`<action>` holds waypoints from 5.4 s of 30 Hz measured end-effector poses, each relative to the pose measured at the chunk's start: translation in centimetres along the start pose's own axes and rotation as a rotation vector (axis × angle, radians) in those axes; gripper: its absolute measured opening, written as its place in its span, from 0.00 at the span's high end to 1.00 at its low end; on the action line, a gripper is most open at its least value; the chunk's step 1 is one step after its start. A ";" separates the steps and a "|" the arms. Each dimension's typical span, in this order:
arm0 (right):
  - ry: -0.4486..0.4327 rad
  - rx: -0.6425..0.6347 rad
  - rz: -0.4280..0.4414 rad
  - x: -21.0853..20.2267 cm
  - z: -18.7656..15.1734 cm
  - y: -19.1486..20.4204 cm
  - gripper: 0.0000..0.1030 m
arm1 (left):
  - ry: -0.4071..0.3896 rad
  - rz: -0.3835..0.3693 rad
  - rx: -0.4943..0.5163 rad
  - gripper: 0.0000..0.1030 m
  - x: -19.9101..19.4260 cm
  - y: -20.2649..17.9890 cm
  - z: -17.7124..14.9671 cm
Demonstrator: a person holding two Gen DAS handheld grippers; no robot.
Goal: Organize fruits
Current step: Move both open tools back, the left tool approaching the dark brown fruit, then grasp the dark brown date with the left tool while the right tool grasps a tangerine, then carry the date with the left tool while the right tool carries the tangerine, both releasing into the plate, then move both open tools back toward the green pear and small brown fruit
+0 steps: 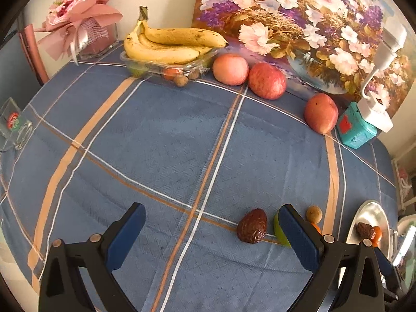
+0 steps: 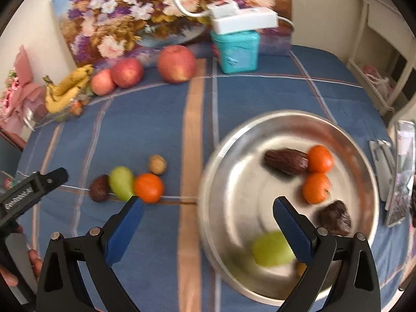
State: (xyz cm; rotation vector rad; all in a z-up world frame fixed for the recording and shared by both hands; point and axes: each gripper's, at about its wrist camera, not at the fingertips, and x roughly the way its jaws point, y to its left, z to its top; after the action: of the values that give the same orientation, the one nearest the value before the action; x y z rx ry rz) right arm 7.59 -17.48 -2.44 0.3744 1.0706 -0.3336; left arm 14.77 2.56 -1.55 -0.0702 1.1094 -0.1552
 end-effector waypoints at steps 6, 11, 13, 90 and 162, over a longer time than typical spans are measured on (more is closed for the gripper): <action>-0.030 -0.047 0.051 0.6 0.4 2.3 0.04 | 0.025 -0.038 0.006 0.00 0.8 -0.1 0.3; -0.043 -0.060 0.089 1.2 0.8 3.1 0.22 | 0.049 -0.058 0.024 0.01 1.9 -0.9 0.1; -0.032 -0.063 0.086 1.7 0.8 3.3 0.26 | 0.072 -0.064 0.032 0.02 2.7 -1.2 -0.1; 0.019 0.394 -0.038 -2.2 0.4 -11.5 0.64 | 0.186 -0.283 0.344 0.33 -0.3 -15.4 -5.8; -0.014 -0.020 -0.123 0.1 0.2 -1.0 0.04 | 0.002 -0.035 0.047 0.00 0.4 -4.2 -0.3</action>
State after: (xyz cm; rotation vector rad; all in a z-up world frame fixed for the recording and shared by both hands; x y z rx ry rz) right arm 7.33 -18.45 -2.54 0.2889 1.0846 -0.4340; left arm 14.29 -1.68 -1.52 -0.0480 1.1065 -0.2128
